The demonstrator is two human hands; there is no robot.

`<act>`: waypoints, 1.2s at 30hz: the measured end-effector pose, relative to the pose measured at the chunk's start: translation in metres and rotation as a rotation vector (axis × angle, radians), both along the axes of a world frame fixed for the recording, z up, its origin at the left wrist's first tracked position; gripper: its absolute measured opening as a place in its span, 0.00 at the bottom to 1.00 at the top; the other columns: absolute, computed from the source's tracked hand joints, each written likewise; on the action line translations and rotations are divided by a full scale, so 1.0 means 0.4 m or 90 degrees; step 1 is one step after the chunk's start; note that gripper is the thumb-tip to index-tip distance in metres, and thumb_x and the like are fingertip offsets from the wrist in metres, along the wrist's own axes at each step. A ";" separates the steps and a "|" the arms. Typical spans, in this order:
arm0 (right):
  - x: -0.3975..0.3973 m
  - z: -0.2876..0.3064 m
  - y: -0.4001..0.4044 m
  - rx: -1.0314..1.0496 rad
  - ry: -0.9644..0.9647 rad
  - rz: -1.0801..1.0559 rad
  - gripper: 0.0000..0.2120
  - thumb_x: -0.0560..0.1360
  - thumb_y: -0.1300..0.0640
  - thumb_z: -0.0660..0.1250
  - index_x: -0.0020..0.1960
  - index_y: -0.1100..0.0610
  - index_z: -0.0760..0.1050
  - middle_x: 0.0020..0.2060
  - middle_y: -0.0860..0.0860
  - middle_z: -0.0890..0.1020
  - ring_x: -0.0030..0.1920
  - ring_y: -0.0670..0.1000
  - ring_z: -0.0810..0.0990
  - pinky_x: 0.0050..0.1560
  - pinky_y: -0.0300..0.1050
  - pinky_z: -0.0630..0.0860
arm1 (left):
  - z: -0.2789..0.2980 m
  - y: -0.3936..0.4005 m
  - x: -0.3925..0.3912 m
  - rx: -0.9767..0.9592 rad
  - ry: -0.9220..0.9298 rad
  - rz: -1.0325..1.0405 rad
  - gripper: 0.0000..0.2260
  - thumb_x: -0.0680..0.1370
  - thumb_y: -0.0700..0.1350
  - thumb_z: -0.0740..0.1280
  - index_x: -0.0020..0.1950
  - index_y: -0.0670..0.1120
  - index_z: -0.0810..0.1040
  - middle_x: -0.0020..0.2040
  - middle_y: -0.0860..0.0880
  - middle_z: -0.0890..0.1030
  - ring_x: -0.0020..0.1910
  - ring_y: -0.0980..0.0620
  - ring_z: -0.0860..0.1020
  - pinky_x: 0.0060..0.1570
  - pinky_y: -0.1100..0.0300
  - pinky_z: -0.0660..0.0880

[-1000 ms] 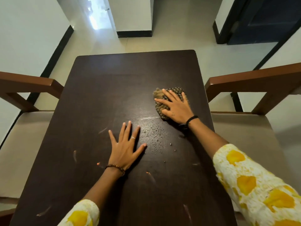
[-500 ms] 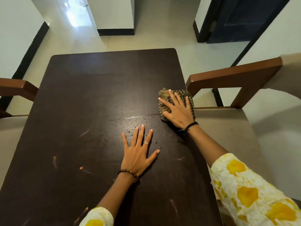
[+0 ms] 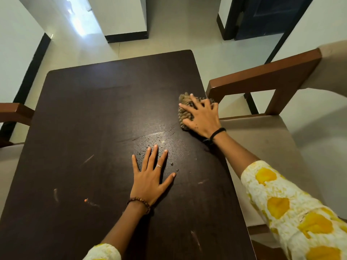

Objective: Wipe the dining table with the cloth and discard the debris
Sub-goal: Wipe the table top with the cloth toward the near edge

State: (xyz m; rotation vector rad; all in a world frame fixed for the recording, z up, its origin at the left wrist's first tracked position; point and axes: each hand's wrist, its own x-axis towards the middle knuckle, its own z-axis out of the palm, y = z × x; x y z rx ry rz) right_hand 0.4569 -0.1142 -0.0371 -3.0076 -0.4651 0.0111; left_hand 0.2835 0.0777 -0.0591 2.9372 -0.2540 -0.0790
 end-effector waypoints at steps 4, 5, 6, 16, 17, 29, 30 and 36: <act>-0.041 -0.007 -0.010 0.012 0.009 -0.063 0.33 0.68 0.36 0.43 0.71 0.40 0.61 0.75 0.52 0.57 0.62 0.59 0.65 0.57 0.54 0.60 | 0.000 0.000 0.000 0.001 0.008 0.004 0.31 0.76 0.68 0.44 0.75 0.54 0.53 0.75 0.47 0.56 0.73 0.50 0.49 0.68 0.41 0.39; -0.058 -0.006 -0.010 0.021 0.016 -0.076 0.31 0.69 0.36 0.46 0.71 0.40 0.60 0.75 0.53 0.57 0.62 0.59 0.65 0.58 0.54 0.60 | 0.001 0.000 0.000 0.003 0.008 0.005 0.31 0.76 0.68 0.44 0.75 0.54 0.54 0.75 0.47 0.56 0.73 0.50 0.50 0.68 0.41 0.39; -0.077 -0.006 -0.012 0.030 0.023 -0.086 0.30 0.70 0.37 0.49 0.71 0.41 0.60 0.75 0.53 0.57 0.63 0.59 0.64 0.59 0.55 0.59 | 0.001 0.000 0.001 0.003 0.009 0.005 0.31 0.76 0.68 0.43 0.75 0.54 0.54 0.74 0.47 0.56 0.73 0.50 0.50 0.68 0.41 0.40; -0.237 -0.026 -0.031 0.022 -0.030 -0.084 0.32 0.69 0.35 0.49 0.71 0.42 0.61 0.73 0.56 0.62 0.72 0.61 0.59 0.65 0.69 0.43 | -0.001 0.000 0.005 -0.012 0.005 0.003 0.31 0.76 0.68 0.44 0.74 0.53 0.56 0.74 0.46 0.58 0.73 0.46 0.55 0.67 0.38 0.38; -0.219 -0.025 -0.026 0.021 -0.017 -0.087 0.33 0.69 0.34 0.47 0.72 0.42 0.59 0.74 0.56 0.59 0.73 0.60 0.57 0.66 0.69 0.41 | -0.002 0.000 0.006 -0.011 0.006 0.003 0.31 0.76 0.68 0.44 0.74 0.53 0.56 0.74 0.45 0.58 0.73 0.46 0.55 0.67 0.37 0.39; -0.206 -0.020 0.008 0.000 0.004 -0.127 0.32 0.73 0.35 0.51 0.74 0.43 0.52 0.76 0.55 0.51 0.75 0.58 0.50 0.69 0.67 0.42 | 0.002 0.026 0.001 -0.013 0.013 -0.044 0.34 0.73 0.67 0.39 0.75 0.53 0.50 0.75 0.49 0.46 0.74 0.51 0.44 0.67 0.42 0.30; -0.231 -0.020 0.011 0.000 0.004 -0.134 0.33 0.72 0.34 0.49 0.74 0.43 0.52 0.76 0.55 0.51 0.75 0.58 0.50 0.69 0.67 0.42 | 0.006 0.038 -0.004 -0.033 0.013 -0.054 0.34 0.73 0.67 0.39 0.75 0.52 0.51 0.76 0.49 0.48 0.74 0.51 0.45 0.68 0.44 0.31; -0.337 -0.021 0.014 -0.006 0.000 -0.182 0.36 0.69 0.32 0.41 0.74 0.43 0.53 0.75 0.56 0.54 0.74 0.59 0.52 0.69 0.66 0.42 | 0.032 0.182 -0.067 -0.110 -0.004 -0.036 0.30 0.77 0.64 0.44 0.75 0.49 0.52 0.75 0.48 0.52 0.74 0.52 0.48 0.70 0.50 0.35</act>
